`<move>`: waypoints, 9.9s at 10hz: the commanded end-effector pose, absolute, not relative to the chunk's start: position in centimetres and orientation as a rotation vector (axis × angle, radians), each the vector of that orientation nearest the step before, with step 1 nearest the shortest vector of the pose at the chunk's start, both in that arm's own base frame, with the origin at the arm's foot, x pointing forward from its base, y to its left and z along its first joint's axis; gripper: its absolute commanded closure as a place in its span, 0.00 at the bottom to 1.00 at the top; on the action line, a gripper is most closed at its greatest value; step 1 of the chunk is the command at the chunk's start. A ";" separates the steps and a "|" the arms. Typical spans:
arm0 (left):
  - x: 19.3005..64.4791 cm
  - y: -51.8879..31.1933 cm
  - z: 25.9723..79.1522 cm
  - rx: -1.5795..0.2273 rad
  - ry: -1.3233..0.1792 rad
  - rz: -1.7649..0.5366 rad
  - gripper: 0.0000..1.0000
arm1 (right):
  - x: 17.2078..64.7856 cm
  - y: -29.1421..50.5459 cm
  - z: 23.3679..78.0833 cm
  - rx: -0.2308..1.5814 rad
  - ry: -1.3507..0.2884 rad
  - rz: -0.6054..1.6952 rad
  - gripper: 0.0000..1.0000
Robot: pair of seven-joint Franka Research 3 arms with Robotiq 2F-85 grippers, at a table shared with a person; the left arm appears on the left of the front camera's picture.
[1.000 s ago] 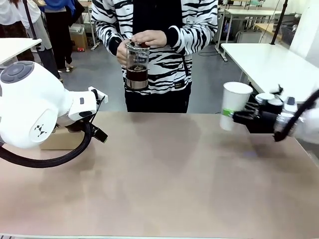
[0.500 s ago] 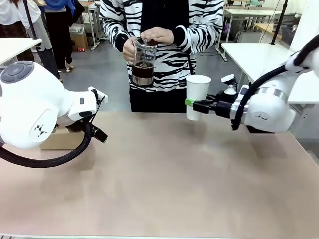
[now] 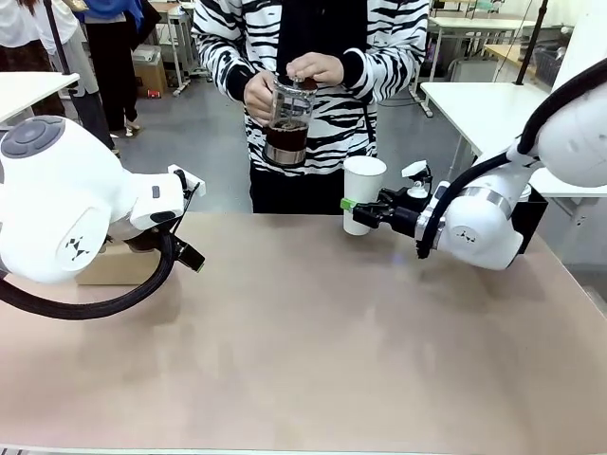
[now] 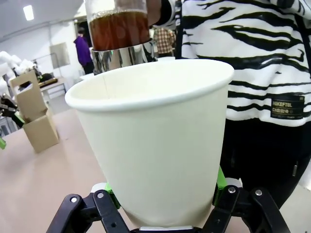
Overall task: Pour a drink into a cup and package it in a carrier.
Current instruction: Pick up the 600 ml Paper Cup and place it in the middle top area of the table, then when a person places the Paper Cup Lid on the 600 ml Paper Cup , lift the 600 ml Paper Cup.
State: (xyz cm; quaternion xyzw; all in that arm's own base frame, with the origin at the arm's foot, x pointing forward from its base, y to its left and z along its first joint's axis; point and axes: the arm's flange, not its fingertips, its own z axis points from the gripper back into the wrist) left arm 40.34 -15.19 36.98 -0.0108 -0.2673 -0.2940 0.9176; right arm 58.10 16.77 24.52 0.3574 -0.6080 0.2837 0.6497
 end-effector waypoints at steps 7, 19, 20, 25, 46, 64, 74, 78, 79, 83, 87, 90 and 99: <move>40.3 -15.2 37.0 -0.024 -0.551 -0.604 0.00 | 58.4 16.7 23.9 0.823 -1.392 0.645 0.20; 40.3 -15.2 37.0 -0.024 -0.551 -0.604 0.00 | 58.4 16.7 23.9 0.823 -1.392 0.645 0.20; 40.3 -15.2 37.0 -0.024 -0.551 -0.604 0.00 | 58.4 16.7 23.9 0.823 -1.392 0.645 0.20; 40.3 -15.2 37.0 -0.024 -0.551 -0.604 0.00 | 58.4 16.7 23.9 0.823 -1.392 0.645 0.20; 40.3 -15.2 37.0 -0.024 -0.551 -0.604 0.00 | 58.4 16.7 23.9 0.823 -1.392 0.645 0.20; 40.3 -15.2 37.0 -0.024 -0.551 -0.604 0.00 | 58.4 16.7 23.9 0.823 -1.392 0.645 0.20; 40.3 -15.2 37.0 -0.024 -0.551 -0.604 0.00 | 58.4 16.7 23.9 0.823 -1.392 0.645 0.20; 40.3 -15.2 37.0 -0.024 -0.551 -0.604 0.00 | 58.4 16.7 23.9 0.823 -1.392 0.645 0.20; 40.3 -15.2 37.0 -0.024 -0.551 -0.604 0.00 | 58.4 16.7 23.9 0.823 -1.392 0.645 0.20; 40.3 -15.2 37.0 -0.024 -0.551 -0.604 0.00 | 58.4 16.7 23.9 0.823 -1.392 0.645 0.20; 40.3 -15.2 37.0 -0.024 -0.551 -0.604 0.00 | 58.4 16.7 23.9 0.823 -1.392 0.645 0.20; 40.3 -15.2 37.0 -0.024 -0.551 -0.604 0.00 | 58.4 16.7 23.9 0.823 -1.392 0.645 0.20; 40.3 -15.2 37.0 -0.024 -0.551 -0.604 0.00 | 58.4 16.7 23.9 0.823 -1.392 0.645 0.20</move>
